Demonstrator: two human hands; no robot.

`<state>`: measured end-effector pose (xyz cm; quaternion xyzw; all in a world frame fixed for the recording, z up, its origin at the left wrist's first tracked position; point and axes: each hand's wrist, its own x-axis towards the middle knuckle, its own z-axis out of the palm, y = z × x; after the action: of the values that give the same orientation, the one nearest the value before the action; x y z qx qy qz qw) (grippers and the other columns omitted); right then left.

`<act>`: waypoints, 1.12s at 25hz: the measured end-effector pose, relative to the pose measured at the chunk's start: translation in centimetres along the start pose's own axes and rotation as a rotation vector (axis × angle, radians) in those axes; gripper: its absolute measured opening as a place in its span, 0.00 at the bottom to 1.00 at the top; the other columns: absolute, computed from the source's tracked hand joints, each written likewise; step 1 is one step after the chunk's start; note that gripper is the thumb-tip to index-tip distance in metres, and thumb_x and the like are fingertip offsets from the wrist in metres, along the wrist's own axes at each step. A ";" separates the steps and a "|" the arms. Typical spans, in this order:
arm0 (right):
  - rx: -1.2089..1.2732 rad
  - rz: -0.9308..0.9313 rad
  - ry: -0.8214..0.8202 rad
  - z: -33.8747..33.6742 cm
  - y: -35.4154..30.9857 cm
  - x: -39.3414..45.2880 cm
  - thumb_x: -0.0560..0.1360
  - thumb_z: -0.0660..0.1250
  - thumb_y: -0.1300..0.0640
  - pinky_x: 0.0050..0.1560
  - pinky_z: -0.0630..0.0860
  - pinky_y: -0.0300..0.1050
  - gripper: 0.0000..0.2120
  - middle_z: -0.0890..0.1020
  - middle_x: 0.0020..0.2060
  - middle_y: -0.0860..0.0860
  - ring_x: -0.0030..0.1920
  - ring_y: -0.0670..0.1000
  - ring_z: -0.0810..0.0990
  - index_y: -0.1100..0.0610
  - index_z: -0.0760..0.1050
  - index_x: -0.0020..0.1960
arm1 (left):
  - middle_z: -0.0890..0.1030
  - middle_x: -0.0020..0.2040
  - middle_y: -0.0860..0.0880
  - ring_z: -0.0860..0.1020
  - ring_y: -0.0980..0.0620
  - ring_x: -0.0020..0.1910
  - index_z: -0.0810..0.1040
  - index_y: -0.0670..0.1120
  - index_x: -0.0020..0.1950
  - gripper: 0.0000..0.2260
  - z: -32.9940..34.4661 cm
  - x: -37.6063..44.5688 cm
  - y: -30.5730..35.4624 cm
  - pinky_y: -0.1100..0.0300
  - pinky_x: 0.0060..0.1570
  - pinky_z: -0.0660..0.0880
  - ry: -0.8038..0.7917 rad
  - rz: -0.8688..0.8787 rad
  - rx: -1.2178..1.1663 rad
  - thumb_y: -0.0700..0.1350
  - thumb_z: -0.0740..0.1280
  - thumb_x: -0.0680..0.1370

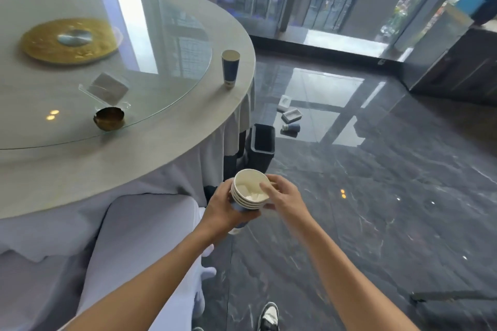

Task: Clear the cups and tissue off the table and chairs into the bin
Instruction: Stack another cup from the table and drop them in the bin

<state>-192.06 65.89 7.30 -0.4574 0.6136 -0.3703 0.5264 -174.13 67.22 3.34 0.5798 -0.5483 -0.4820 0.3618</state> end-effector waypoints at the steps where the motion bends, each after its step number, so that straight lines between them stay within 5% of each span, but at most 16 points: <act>1: -0.034 -0.022 -0.034 -0.7 -0.1 1.3 0.78 0.71 0.55 0.54 0.84 0.57 0.08 0.87 0.49 0.53 0.52 0.54 0.87 0.49 0.83 0.56 | 0.82 0.63 0.55 0.81 0.53 0.60 0.73 0.56 0.70 0.40 0.9 0.6 0.6 0.52 0.61 0.80 0.021 0.000 0.004 0.54 0.86 0.62; 3: -0.078 -0.041 -0.087 -2.7 -1.5 4.2 0.77 0.71 0.57 0.55 0.84 0.62 0.07 0.87 0.48 0.54 0.51 0.56 0.86 0.48 0.83 0.54 | 0.83 0.60 0.59 0.82 0.55 0.59 0.72 0.59 0.69 0.40 2.5 2.1 2.2 0.49 0.59 0.81 0.105 -0.007 -0.021 0.55 0.86 0.61; 7: -0.127 -0.084 -0.185 -4.7 -4.7 9.2 0.77 0.70 0.58 0.49 0.83 0.56 0.07 0.87 0.45 0.54 0.45 0.54 0.86 0.48 0.84 0.51 | 0.85 0.56 0.59 0.84 0.58 0.55 0.73 0.61 0.64 0.37 3.6 4.8 4.8 0.48 0.56 0.82 0.235 -0.051 -0.047 0.56 0.85 0.59; 12: -0.177 -0.134 -0.272 -4.4 -8.0 17.5 0.78 0.69 0.56 0.53 0.84 0.61 0.09 0.88 0.46 0.52 0.49 0.56 0.87 0.51 0.84 0.56 | 0.85 0.57 0.57 0.84 0.57 0.56 0.74 0.60 0.64 0.38 2.6 12.2 6.3 0.48 0.57 0.82 0.356 -0.048 -0.032 0.60 0.85 0.58; 17: -0.158 -0.114 -0.279 -2.2 -11.5 29.3 0.79 0.68 0.58 0.54 0.85 0.54 0.11 0.87 0.50 0.54 0.52 0.55 0.87 0.53 0.82 0.61 | 0.84 0.59 0.55 0.83 0.58 0.57 0.74 0.53 0.65 0.38 -0.2 24.3 6.3 0.62 0.52 0.80 0.375 -0.042 -0.031 0.57 0.86 0.59; 21: -0.174 -0.082 -0.296 -0.3 -14.8 39.9 0.80 0.67 0.55 0.54 0.84 0.54 0.11 0.88 0.52 0.53 0.53 0.54 0.87 0.54 0.83 0.60 | 0.82 0.60 0.55 0.81 0.54 0.59 0.74 0.53 0.66 0.42 -3.4 35.2 6.1 0.56 0.57 0.80 0.356 -0.041 -0.045 0.63 0.82 0.56; 25: -0.230 -0.042 -0.163 2.2 -18.7 50.4 0.81 0.66 0.49 0.48 0.83 0.50 0.16 0.85 0.53 0.56 0.49 0.54 0.85 0.58 0.79 0.62 | 0.83 0.60 0.55 0.81 0.54 0.58 0.74 0.52 0.66 0.39 -7.8 44.0 6.9 0.56 0.56 0.80 0.378 -0.055 -0.044 0.56 0.86 0.59; 28: -0.317 0.022 -0.027 4.0 -20.3 57.2 0.74 0.69 0.42 0.56 0.83 0.59 0.28 0.82 0.57 0.55 0.53 0.57 0.84 0.56 0.73 0.69 | 0.82 0.61 0.55 0.81 0.55 0.59 0.74 0.53 0.66 0.38 -10.6 48.5 6.8 0.55 0.56 0.80 0.393 -0.079 -0.029 0.55 0.86 0.61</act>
<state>-186.24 5.37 8.04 -0.5331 0.6621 -0.2568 0.4599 -169.17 17.40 4.81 0.6786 -0.4370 -0.3813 0.4507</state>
